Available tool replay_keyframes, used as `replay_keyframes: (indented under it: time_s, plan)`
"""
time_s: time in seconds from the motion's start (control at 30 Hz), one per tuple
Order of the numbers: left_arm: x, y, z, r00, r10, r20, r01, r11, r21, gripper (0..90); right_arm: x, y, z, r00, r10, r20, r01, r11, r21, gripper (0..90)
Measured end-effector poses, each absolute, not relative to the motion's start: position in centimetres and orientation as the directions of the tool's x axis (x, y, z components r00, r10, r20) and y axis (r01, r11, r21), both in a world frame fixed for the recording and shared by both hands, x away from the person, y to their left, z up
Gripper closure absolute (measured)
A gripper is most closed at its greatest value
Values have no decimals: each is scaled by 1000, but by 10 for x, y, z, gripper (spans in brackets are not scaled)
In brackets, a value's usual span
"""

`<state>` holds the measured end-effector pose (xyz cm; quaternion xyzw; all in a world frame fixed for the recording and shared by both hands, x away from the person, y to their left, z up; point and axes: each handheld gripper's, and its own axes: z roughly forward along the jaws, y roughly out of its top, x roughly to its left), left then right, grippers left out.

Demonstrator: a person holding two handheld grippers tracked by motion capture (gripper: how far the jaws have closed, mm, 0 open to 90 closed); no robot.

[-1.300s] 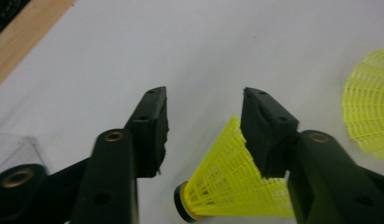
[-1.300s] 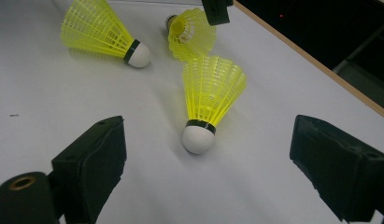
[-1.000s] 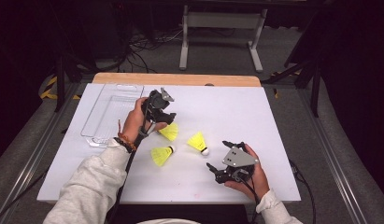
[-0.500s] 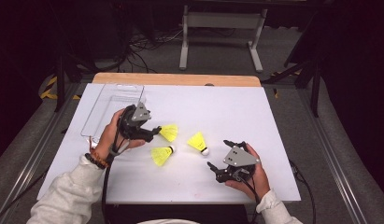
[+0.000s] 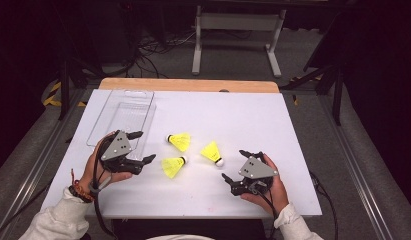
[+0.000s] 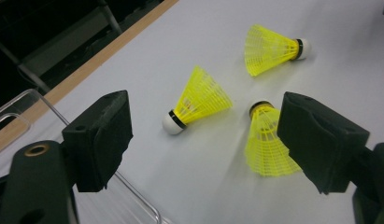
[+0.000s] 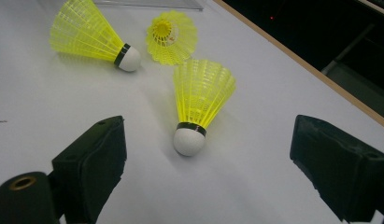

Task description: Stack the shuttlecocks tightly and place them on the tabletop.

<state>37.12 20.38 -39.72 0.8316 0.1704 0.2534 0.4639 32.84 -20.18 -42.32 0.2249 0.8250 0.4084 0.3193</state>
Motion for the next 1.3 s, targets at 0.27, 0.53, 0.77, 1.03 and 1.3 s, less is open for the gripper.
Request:
replay_keyframes:
  time_s: [0.27, 0.53, 0.77, 1.03, 1.3]
  plan:
    - [354, 214, -408, 797, 514, 317, -13, -511, 860, 183, 329, -201, -423, -685, 641, -348, 110, 562, 820, 114]
    - [345, 219, -417, 794, 503, 341, -37, -520, 853, 174, 329, -199, -425, -688, 639, -344, 117, 566, 816, 111]
    - [339, 225, -425, 793, 506, 338, -46, -504, 862, 159, 329, -198, -426, -691, 636, -343, 119, 568, 815, 106]
    - [334, 232, -433, 799, 515, 310, -34, -476, 879, 154, 329, -197, -426, -688, 641, -342, 121, 565, 816, 106]
    - [332, 243, -439, 806, 531, 262, -1, -441, 897, 147, 330, -195, -428, -690, 637, -344, 122, 571, 812, 107]
